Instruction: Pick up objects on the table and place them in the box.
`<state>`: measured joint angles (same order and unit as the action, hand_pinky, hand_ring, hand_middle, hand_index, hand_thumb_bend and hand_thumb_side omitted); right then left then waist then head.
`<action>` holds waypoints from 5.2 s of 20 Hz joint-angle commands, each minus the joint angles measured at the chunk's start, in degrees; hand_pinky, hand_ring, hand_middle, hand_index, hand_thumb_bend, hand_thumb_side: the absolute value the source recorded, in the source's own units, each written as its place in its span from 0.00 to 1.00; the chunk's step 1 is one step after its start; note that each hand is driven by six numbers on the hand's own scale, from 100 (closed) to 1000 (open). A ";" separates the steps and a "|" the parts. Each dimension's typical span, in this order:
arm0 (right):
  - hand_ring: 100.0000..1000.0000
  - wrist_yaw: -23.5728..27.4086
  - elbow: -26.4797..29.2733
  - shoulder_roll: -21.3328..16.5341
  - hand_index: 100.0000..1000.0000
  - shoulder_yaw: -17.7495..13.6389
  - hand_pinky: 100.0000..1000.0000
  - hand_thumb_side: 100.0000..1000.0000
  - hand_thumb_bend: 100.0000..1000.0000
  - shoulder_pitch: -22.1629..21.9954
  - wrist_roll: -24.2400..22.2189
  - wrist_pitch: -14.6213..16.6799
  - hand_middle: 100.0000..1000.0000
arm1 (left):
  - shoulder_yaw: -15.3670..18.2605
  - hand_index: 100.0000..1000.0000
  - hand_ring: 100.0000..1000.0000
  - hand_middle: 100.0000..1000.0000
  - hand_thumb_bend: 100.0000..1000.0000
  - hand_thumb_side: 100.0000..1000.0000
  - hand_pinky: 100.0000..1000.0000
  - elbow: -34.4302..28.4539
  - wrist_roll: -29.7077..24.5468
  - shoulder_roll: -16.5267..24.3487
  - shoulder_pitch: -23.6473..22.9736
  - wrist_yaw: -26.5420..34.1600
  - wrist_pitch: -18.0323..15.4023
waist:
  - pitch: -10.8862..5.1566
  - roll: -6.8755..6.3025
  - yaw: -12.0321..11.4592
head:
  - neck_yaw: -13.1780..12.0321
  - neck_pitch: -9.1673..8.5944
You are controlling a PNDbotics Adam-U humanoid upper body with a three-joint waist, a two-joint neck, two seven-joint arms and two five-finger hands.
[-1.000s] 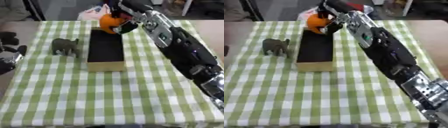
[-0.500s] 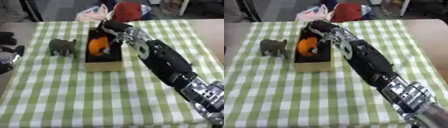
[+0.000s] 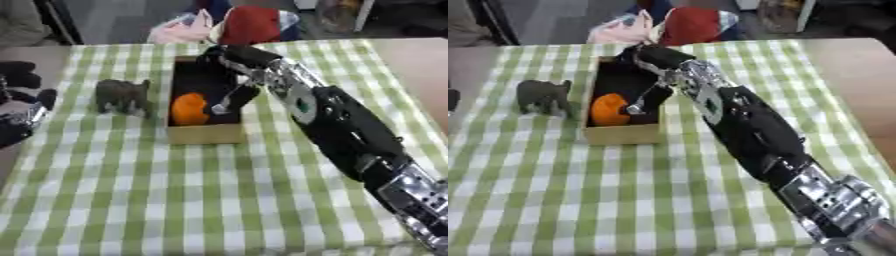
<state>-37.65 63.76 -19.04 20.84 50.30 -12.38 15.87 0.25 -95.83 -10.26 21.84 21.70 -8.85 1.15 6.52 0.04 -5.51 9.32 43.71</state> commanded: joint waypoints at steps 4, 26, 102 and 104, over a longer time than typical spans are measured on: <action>0.77 20.64 19.80 -10.56 0.88 -2.07 0.73 0.21 0.33 -4.40 3.09 -7.49 0.74 | 0.22 0.76 0.69 0.58 0.29 0.21 0.61 1.15 0.88 5.07 2.57 -0.76 -0.25 | -1.18 -0.51 1.36 | -1.62 -0.46; 0.75 39.19 48.29 -19.06 0.88 -9.61 0.70 0.18 0.26 -22.40 5.41 -13.23 0.71 | -8.83 0.81 0.70 0.65 0.52 0.21 0.68 39.03 -7.69 12.83 26.52 -25.17 -15.84 | -1.65 -2.01 8.45 | -6.09 -0.14; 0.75 39.45 46.05 -16.00 0.87 -7.29 0.70 0.25 0.16 -21.44 2.22 -12.82 0.69 | -6.73 0.76 0.58 0.61 0.49 0.43 0.59 50.22 8.41 -4.77 36.12 -46.99 -14.82 | -0.50 -2.19 15.84 | -7.77 -1.47; 0.75 39.42 45.89 -16.05 0.87 -7.43 0.70 0.25 0.16 -21.65 2.21 -12.70 0.69 | -6.32 0.77 0.61 0.64 0.56 0.52 0.60 48.93 7.97 -3.90 36.13 -42.91 -14.07 | -0.61 -2.08 15.44 | -7.59 -1.40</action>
<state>2.10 109.45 -34.53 14.12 27.97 -10.08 3.02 -6.80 -45.31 -2.26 15.93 56.89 -53.81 -13.42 6.72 -2.35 9.86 1.60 42.73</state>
